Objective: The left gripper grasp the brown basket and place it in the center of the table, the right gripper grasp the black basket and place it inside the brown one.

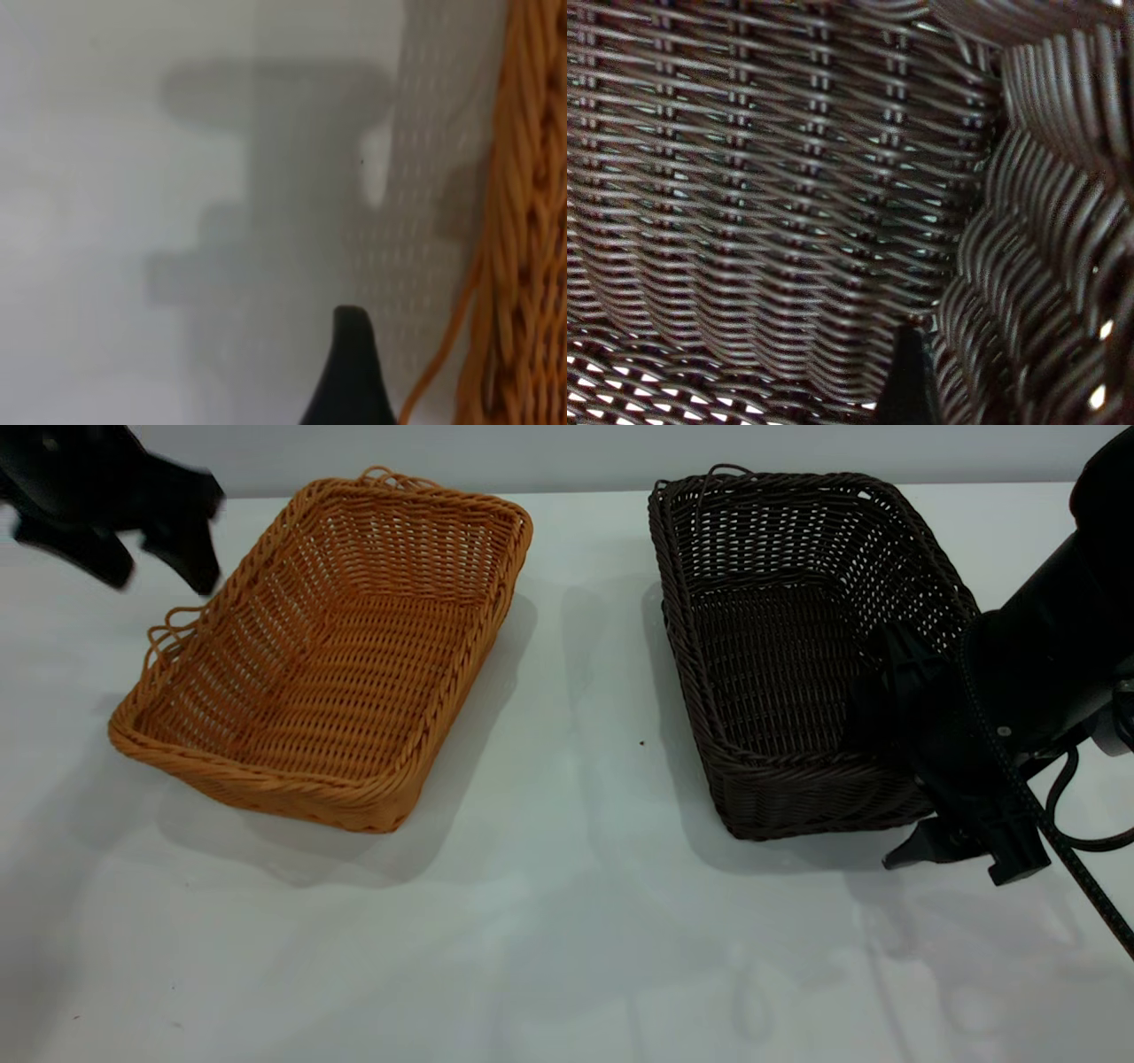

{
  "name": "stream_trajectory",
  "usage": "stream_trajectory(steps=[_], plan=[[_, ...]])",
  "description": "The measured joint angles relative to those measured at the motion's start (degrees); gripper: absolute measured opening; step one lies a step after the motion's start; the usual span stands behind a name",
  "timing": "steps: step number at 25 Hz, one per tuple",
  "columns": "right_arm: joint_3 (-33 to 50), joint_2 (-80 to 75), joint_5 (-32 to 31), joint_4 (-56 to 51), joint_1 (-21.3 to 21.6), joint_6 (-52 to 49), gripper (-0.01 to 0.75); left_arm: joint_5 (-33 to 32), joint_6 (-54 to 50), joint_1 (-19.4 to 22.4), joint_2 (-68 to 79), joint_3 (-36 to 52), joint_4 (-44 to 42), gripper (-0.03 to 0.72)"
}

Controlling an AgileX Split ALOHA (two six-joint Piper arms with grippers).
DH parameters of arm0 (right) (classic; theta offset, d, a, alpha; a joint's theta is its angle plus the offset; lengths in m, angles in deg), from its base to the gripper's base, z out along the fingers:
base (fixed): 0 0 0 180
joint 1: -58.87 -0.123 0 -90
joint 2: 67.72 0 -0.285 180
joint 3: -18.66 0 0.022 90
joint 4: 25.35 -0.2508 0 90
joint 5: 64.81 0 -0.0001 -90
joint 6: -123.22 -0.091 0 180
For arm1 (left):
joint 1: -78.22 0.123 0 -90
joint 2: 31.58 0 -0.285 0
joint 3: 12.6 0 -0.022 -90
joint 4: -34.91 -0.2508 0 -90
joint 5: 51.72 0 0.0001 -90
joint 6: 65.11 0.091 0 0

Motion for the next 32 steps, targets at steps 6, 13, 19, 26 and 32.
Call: stream_trajectory(steps=[6,13,19,26,32], plan=[[0.0,0.0,0.0,0.0,0.0,0.0,0.533,3.98,0.4,-1.3,7.68,-1.46,2.26,0.533],[0.0,-0.38,0.37,0.0,0.0,0.0,0.386,5.31,0.64,-2.09,10.0,-1.64,2.32,0.395],[-0.08,-0.5,1.44,-0.52,0.0,-0.53,0.123,5.88,0.65,-2.09,10.0,-1.64,2.58,0.168],[-0.19,0.53,1.36,0.21,2.03,0.24,0.081,6.45,2.56,-2.32,9.95,-1.64,2.49,0.092],[-3.48,7.07,-0.17,8.16,12.6,10.76,0.08,9.92,11.03,-2.97,9.95,-1.65,3.01,0.09]])
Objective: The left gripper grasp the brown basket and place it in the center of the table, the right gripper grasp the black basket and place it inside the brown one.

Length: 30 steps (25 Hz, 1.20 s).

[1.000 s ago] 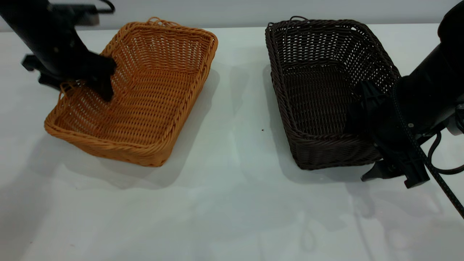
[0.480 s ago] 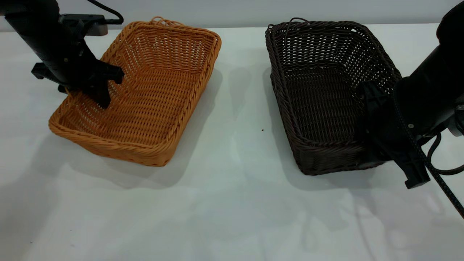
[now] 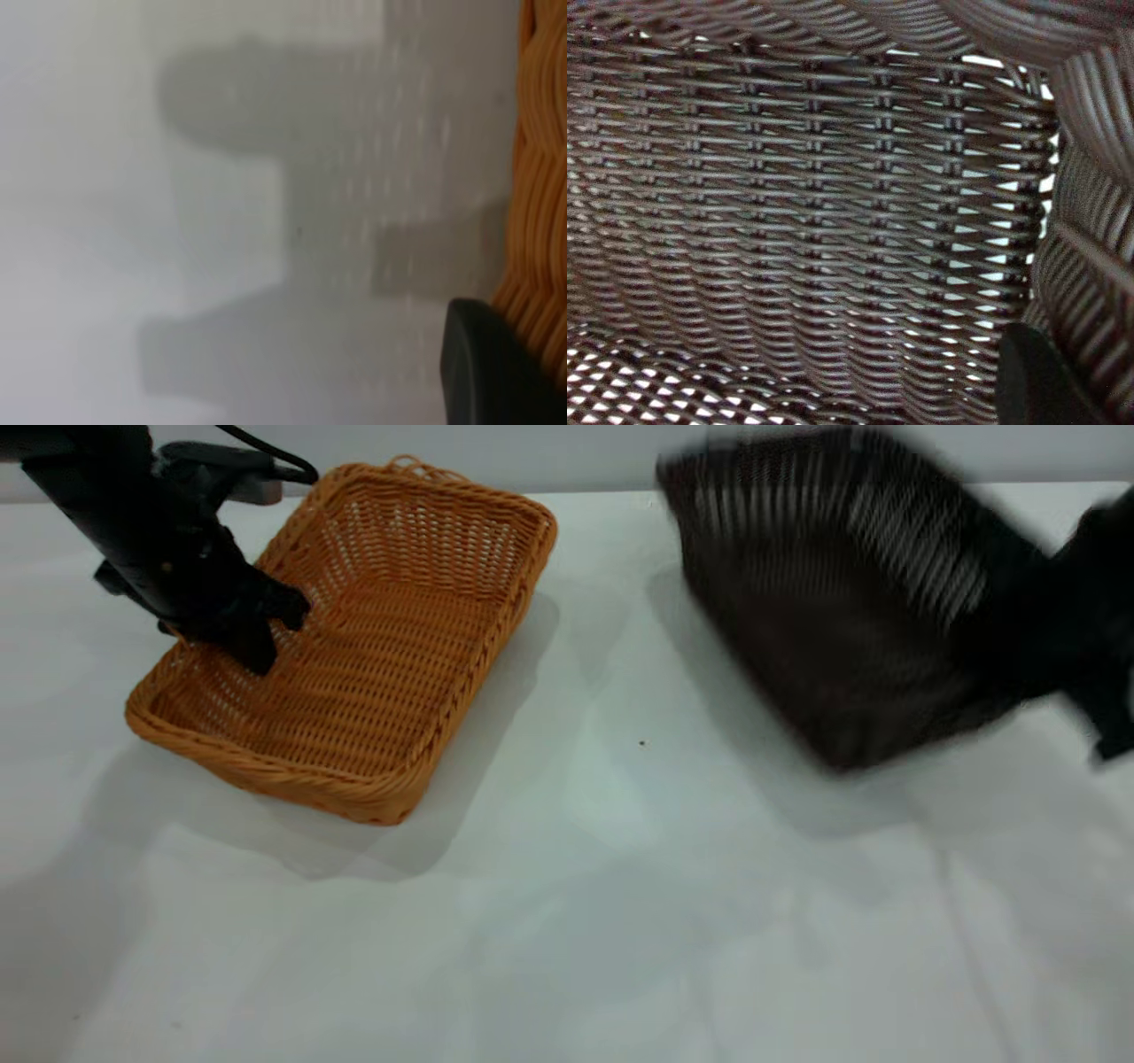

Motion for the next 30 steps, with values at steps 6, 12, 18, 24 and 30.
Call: stream_trajectory(steps=[6,12,18,24,30], plan=[[-9.95,4.45,-17.1,16.07,12.02,5.91,0.08,4.87,18.41,-4.31,-0.05,-0.53,0.84,0.09],[-20.97,4.51,-34.13,29.49,16.55,4.53,0.08,6.22,40.76,-12.71,-0.45,-0.84,0.8,0.09],[-27.07,4.51,-41.98,32.93,16.6,4.34,0.08,7.09,49.54,-18.1,-0.65,-0.84,-0.21,0.09],[-27.2,4.51,-42.7,33.6,16.6,4.22,0.08,7.66,49.73,-18.43,-0.65,-0.84,-0.32,0.09],[-27.2,4.51,-42.7,33.67,16.6,4.22,0.08,10.19,50.12,-18.64,-0.51,-0.51,-0.67,0.129]])
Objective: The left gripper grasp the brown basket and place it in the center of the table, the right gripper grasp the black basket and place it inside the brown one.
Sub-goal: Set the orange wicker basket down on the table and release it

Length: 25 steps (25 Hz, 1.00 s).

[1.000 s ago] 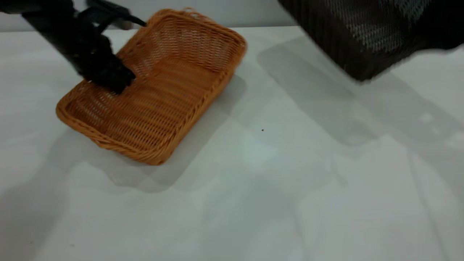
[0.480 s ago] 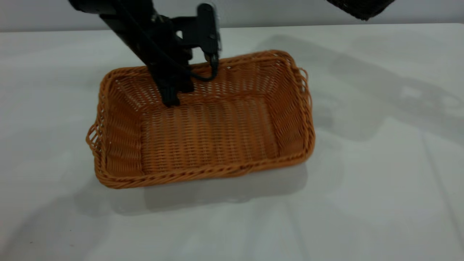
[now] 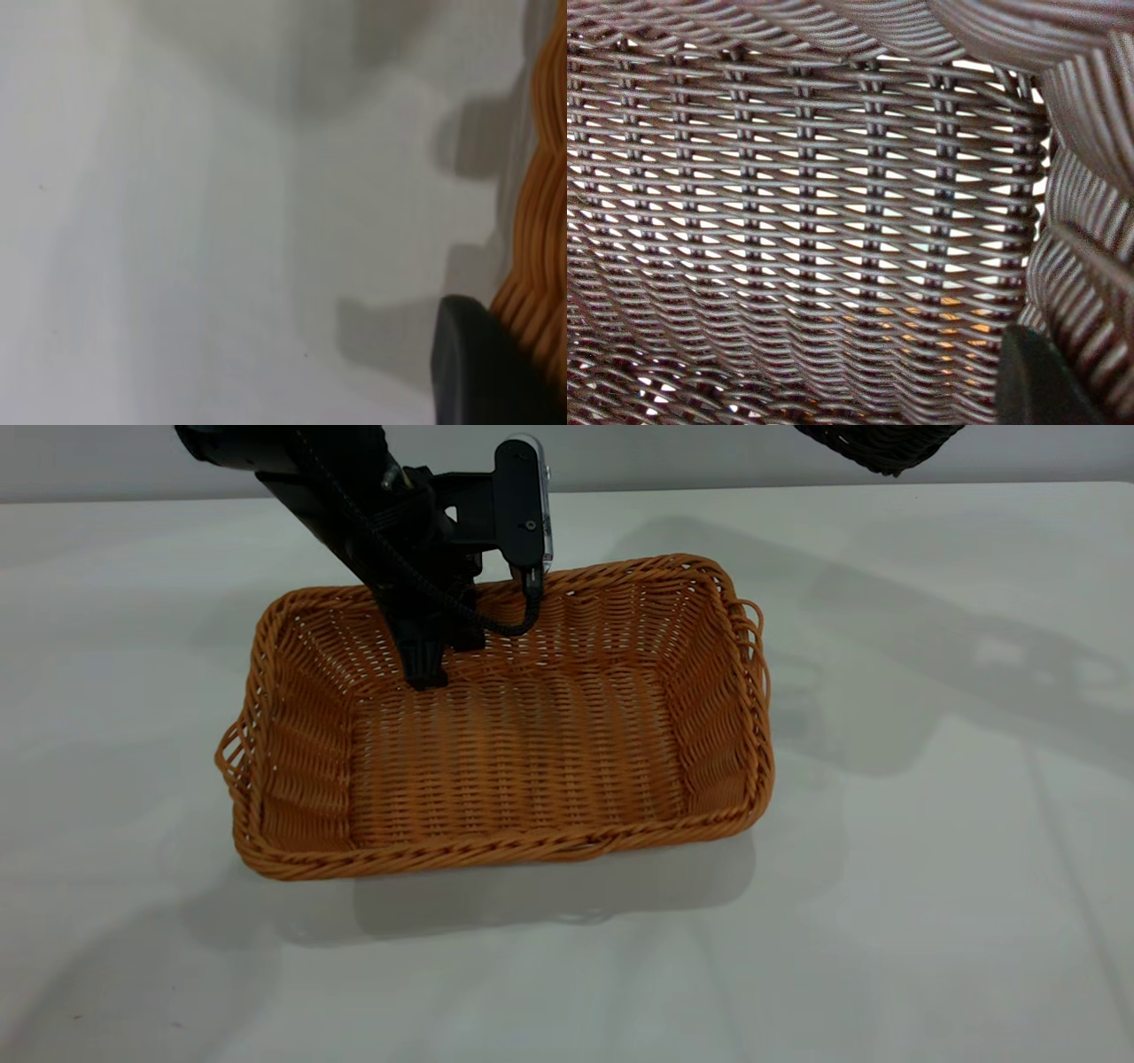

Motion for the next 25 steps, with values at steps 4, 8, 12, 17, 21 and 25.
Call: stream_trajectory(steps=[4,8,12,17,21,25], plan=[[-0.02,0.0,-0.01,0.0,0.0,0.0,0.08,4.73,0.47,-0.52,0.51,0.0,-0.34,0.246],[-0.02,0.0,-0.01,-0.05,0.0,0.0,0.081,10.04,0.65,-1.05,0.92,0.0,-0.48,0.392],[-0.02,0.0,-0.27,-0.82,0.81,0.0,0.081,12.72,0.73,-1.89,0.47,0.02,-0.48,0.469],[-0.02,0.0,-0.67,-2.82,3.04,0.0,0.082,13.49,-0.85,-2.23,-1.23,0.07,-0.52,0.478],[-0.02,0.0,-1.83,-2.96,3.71,0.0,0.082,11.95,-3.43,-2.23,-1.27,0.07,-0.7,0.478],[-0.02,0.0,-2.97,-2.96,3.76,0.0,0.083,11.32,-3.67,-2.23,-2.97,0.09,-0.89,0.478]])
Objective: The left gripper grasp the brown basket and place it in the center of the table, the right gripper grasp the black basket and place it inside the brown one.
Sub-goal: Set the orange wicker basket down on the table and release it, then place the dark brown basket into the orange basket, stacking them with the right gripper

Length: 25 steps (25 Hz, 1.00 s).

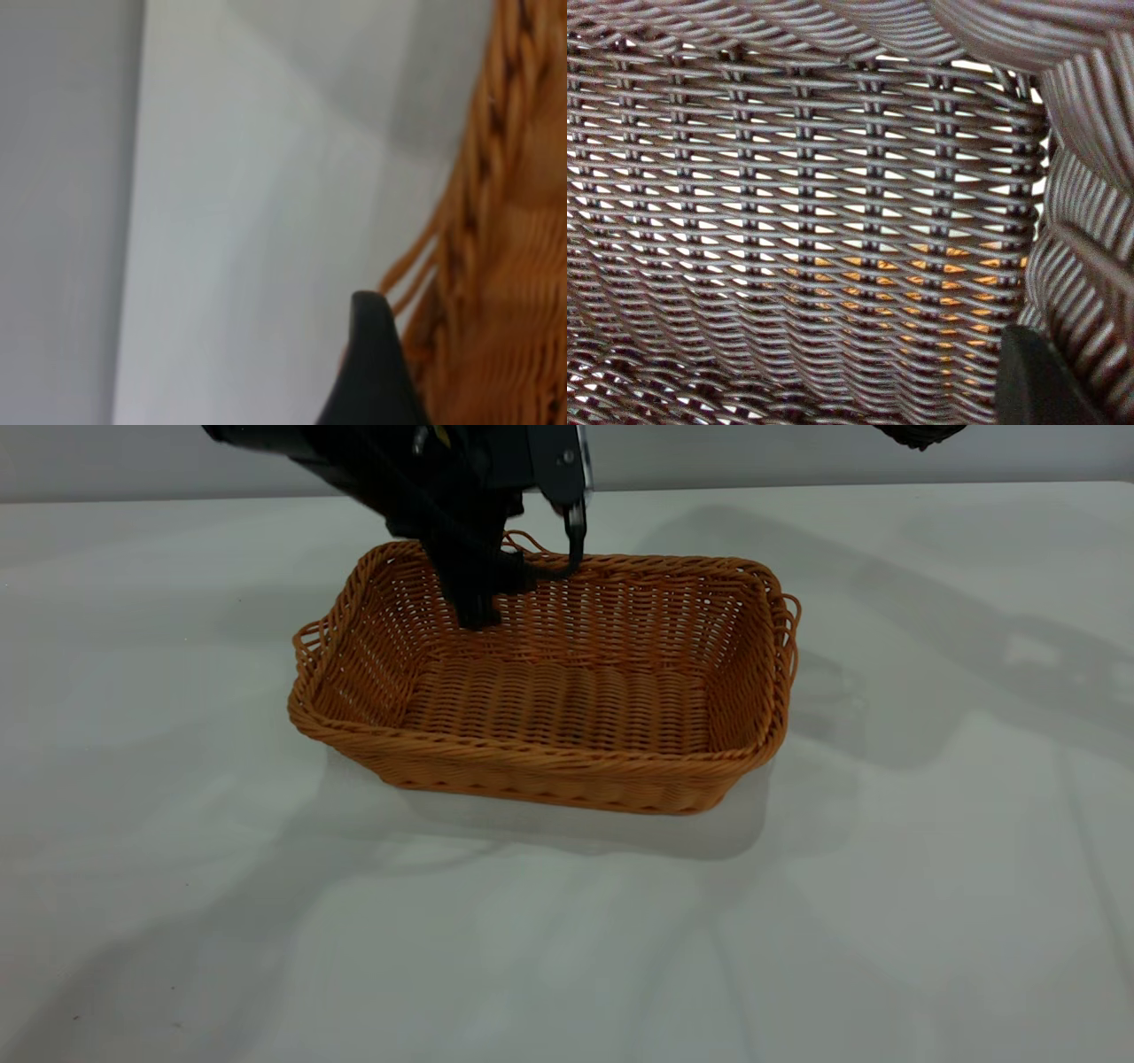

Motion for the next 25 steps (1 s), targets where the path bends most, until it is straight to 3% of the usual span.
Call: stream_trajectory(steps=[4,10,13,21,25], plan=[[0.0,0.0,-0.05,0.19,0.06,0.0,0.083,-5.24,0.0,0.0,-5.7,0.22,0.0,0.478],[0.0,0.0,-1.39,2.86,-0.13,0.0,0.083,-23.01,-1.81,0.0,-23.1,0.43,0.0,0.478],[-0.05,0.0,-1.67,6.01,-2.43,-0.51,0.083,-29.67,-3.32,0.0,-32.95,0.43,-0.05,0.478],[-0.05,-2.53,0.32,14.54,-20.89,-5.48,0.083,-36.46,-7.15,0.0,-50.91,0.43,-0.24,0.478],[-0.05,-7.33,4.54,14.94,-25.49,-6.76,0.084,-39.73,-7.96,0.0,-55.23,0.47,-0.29,0.478]])
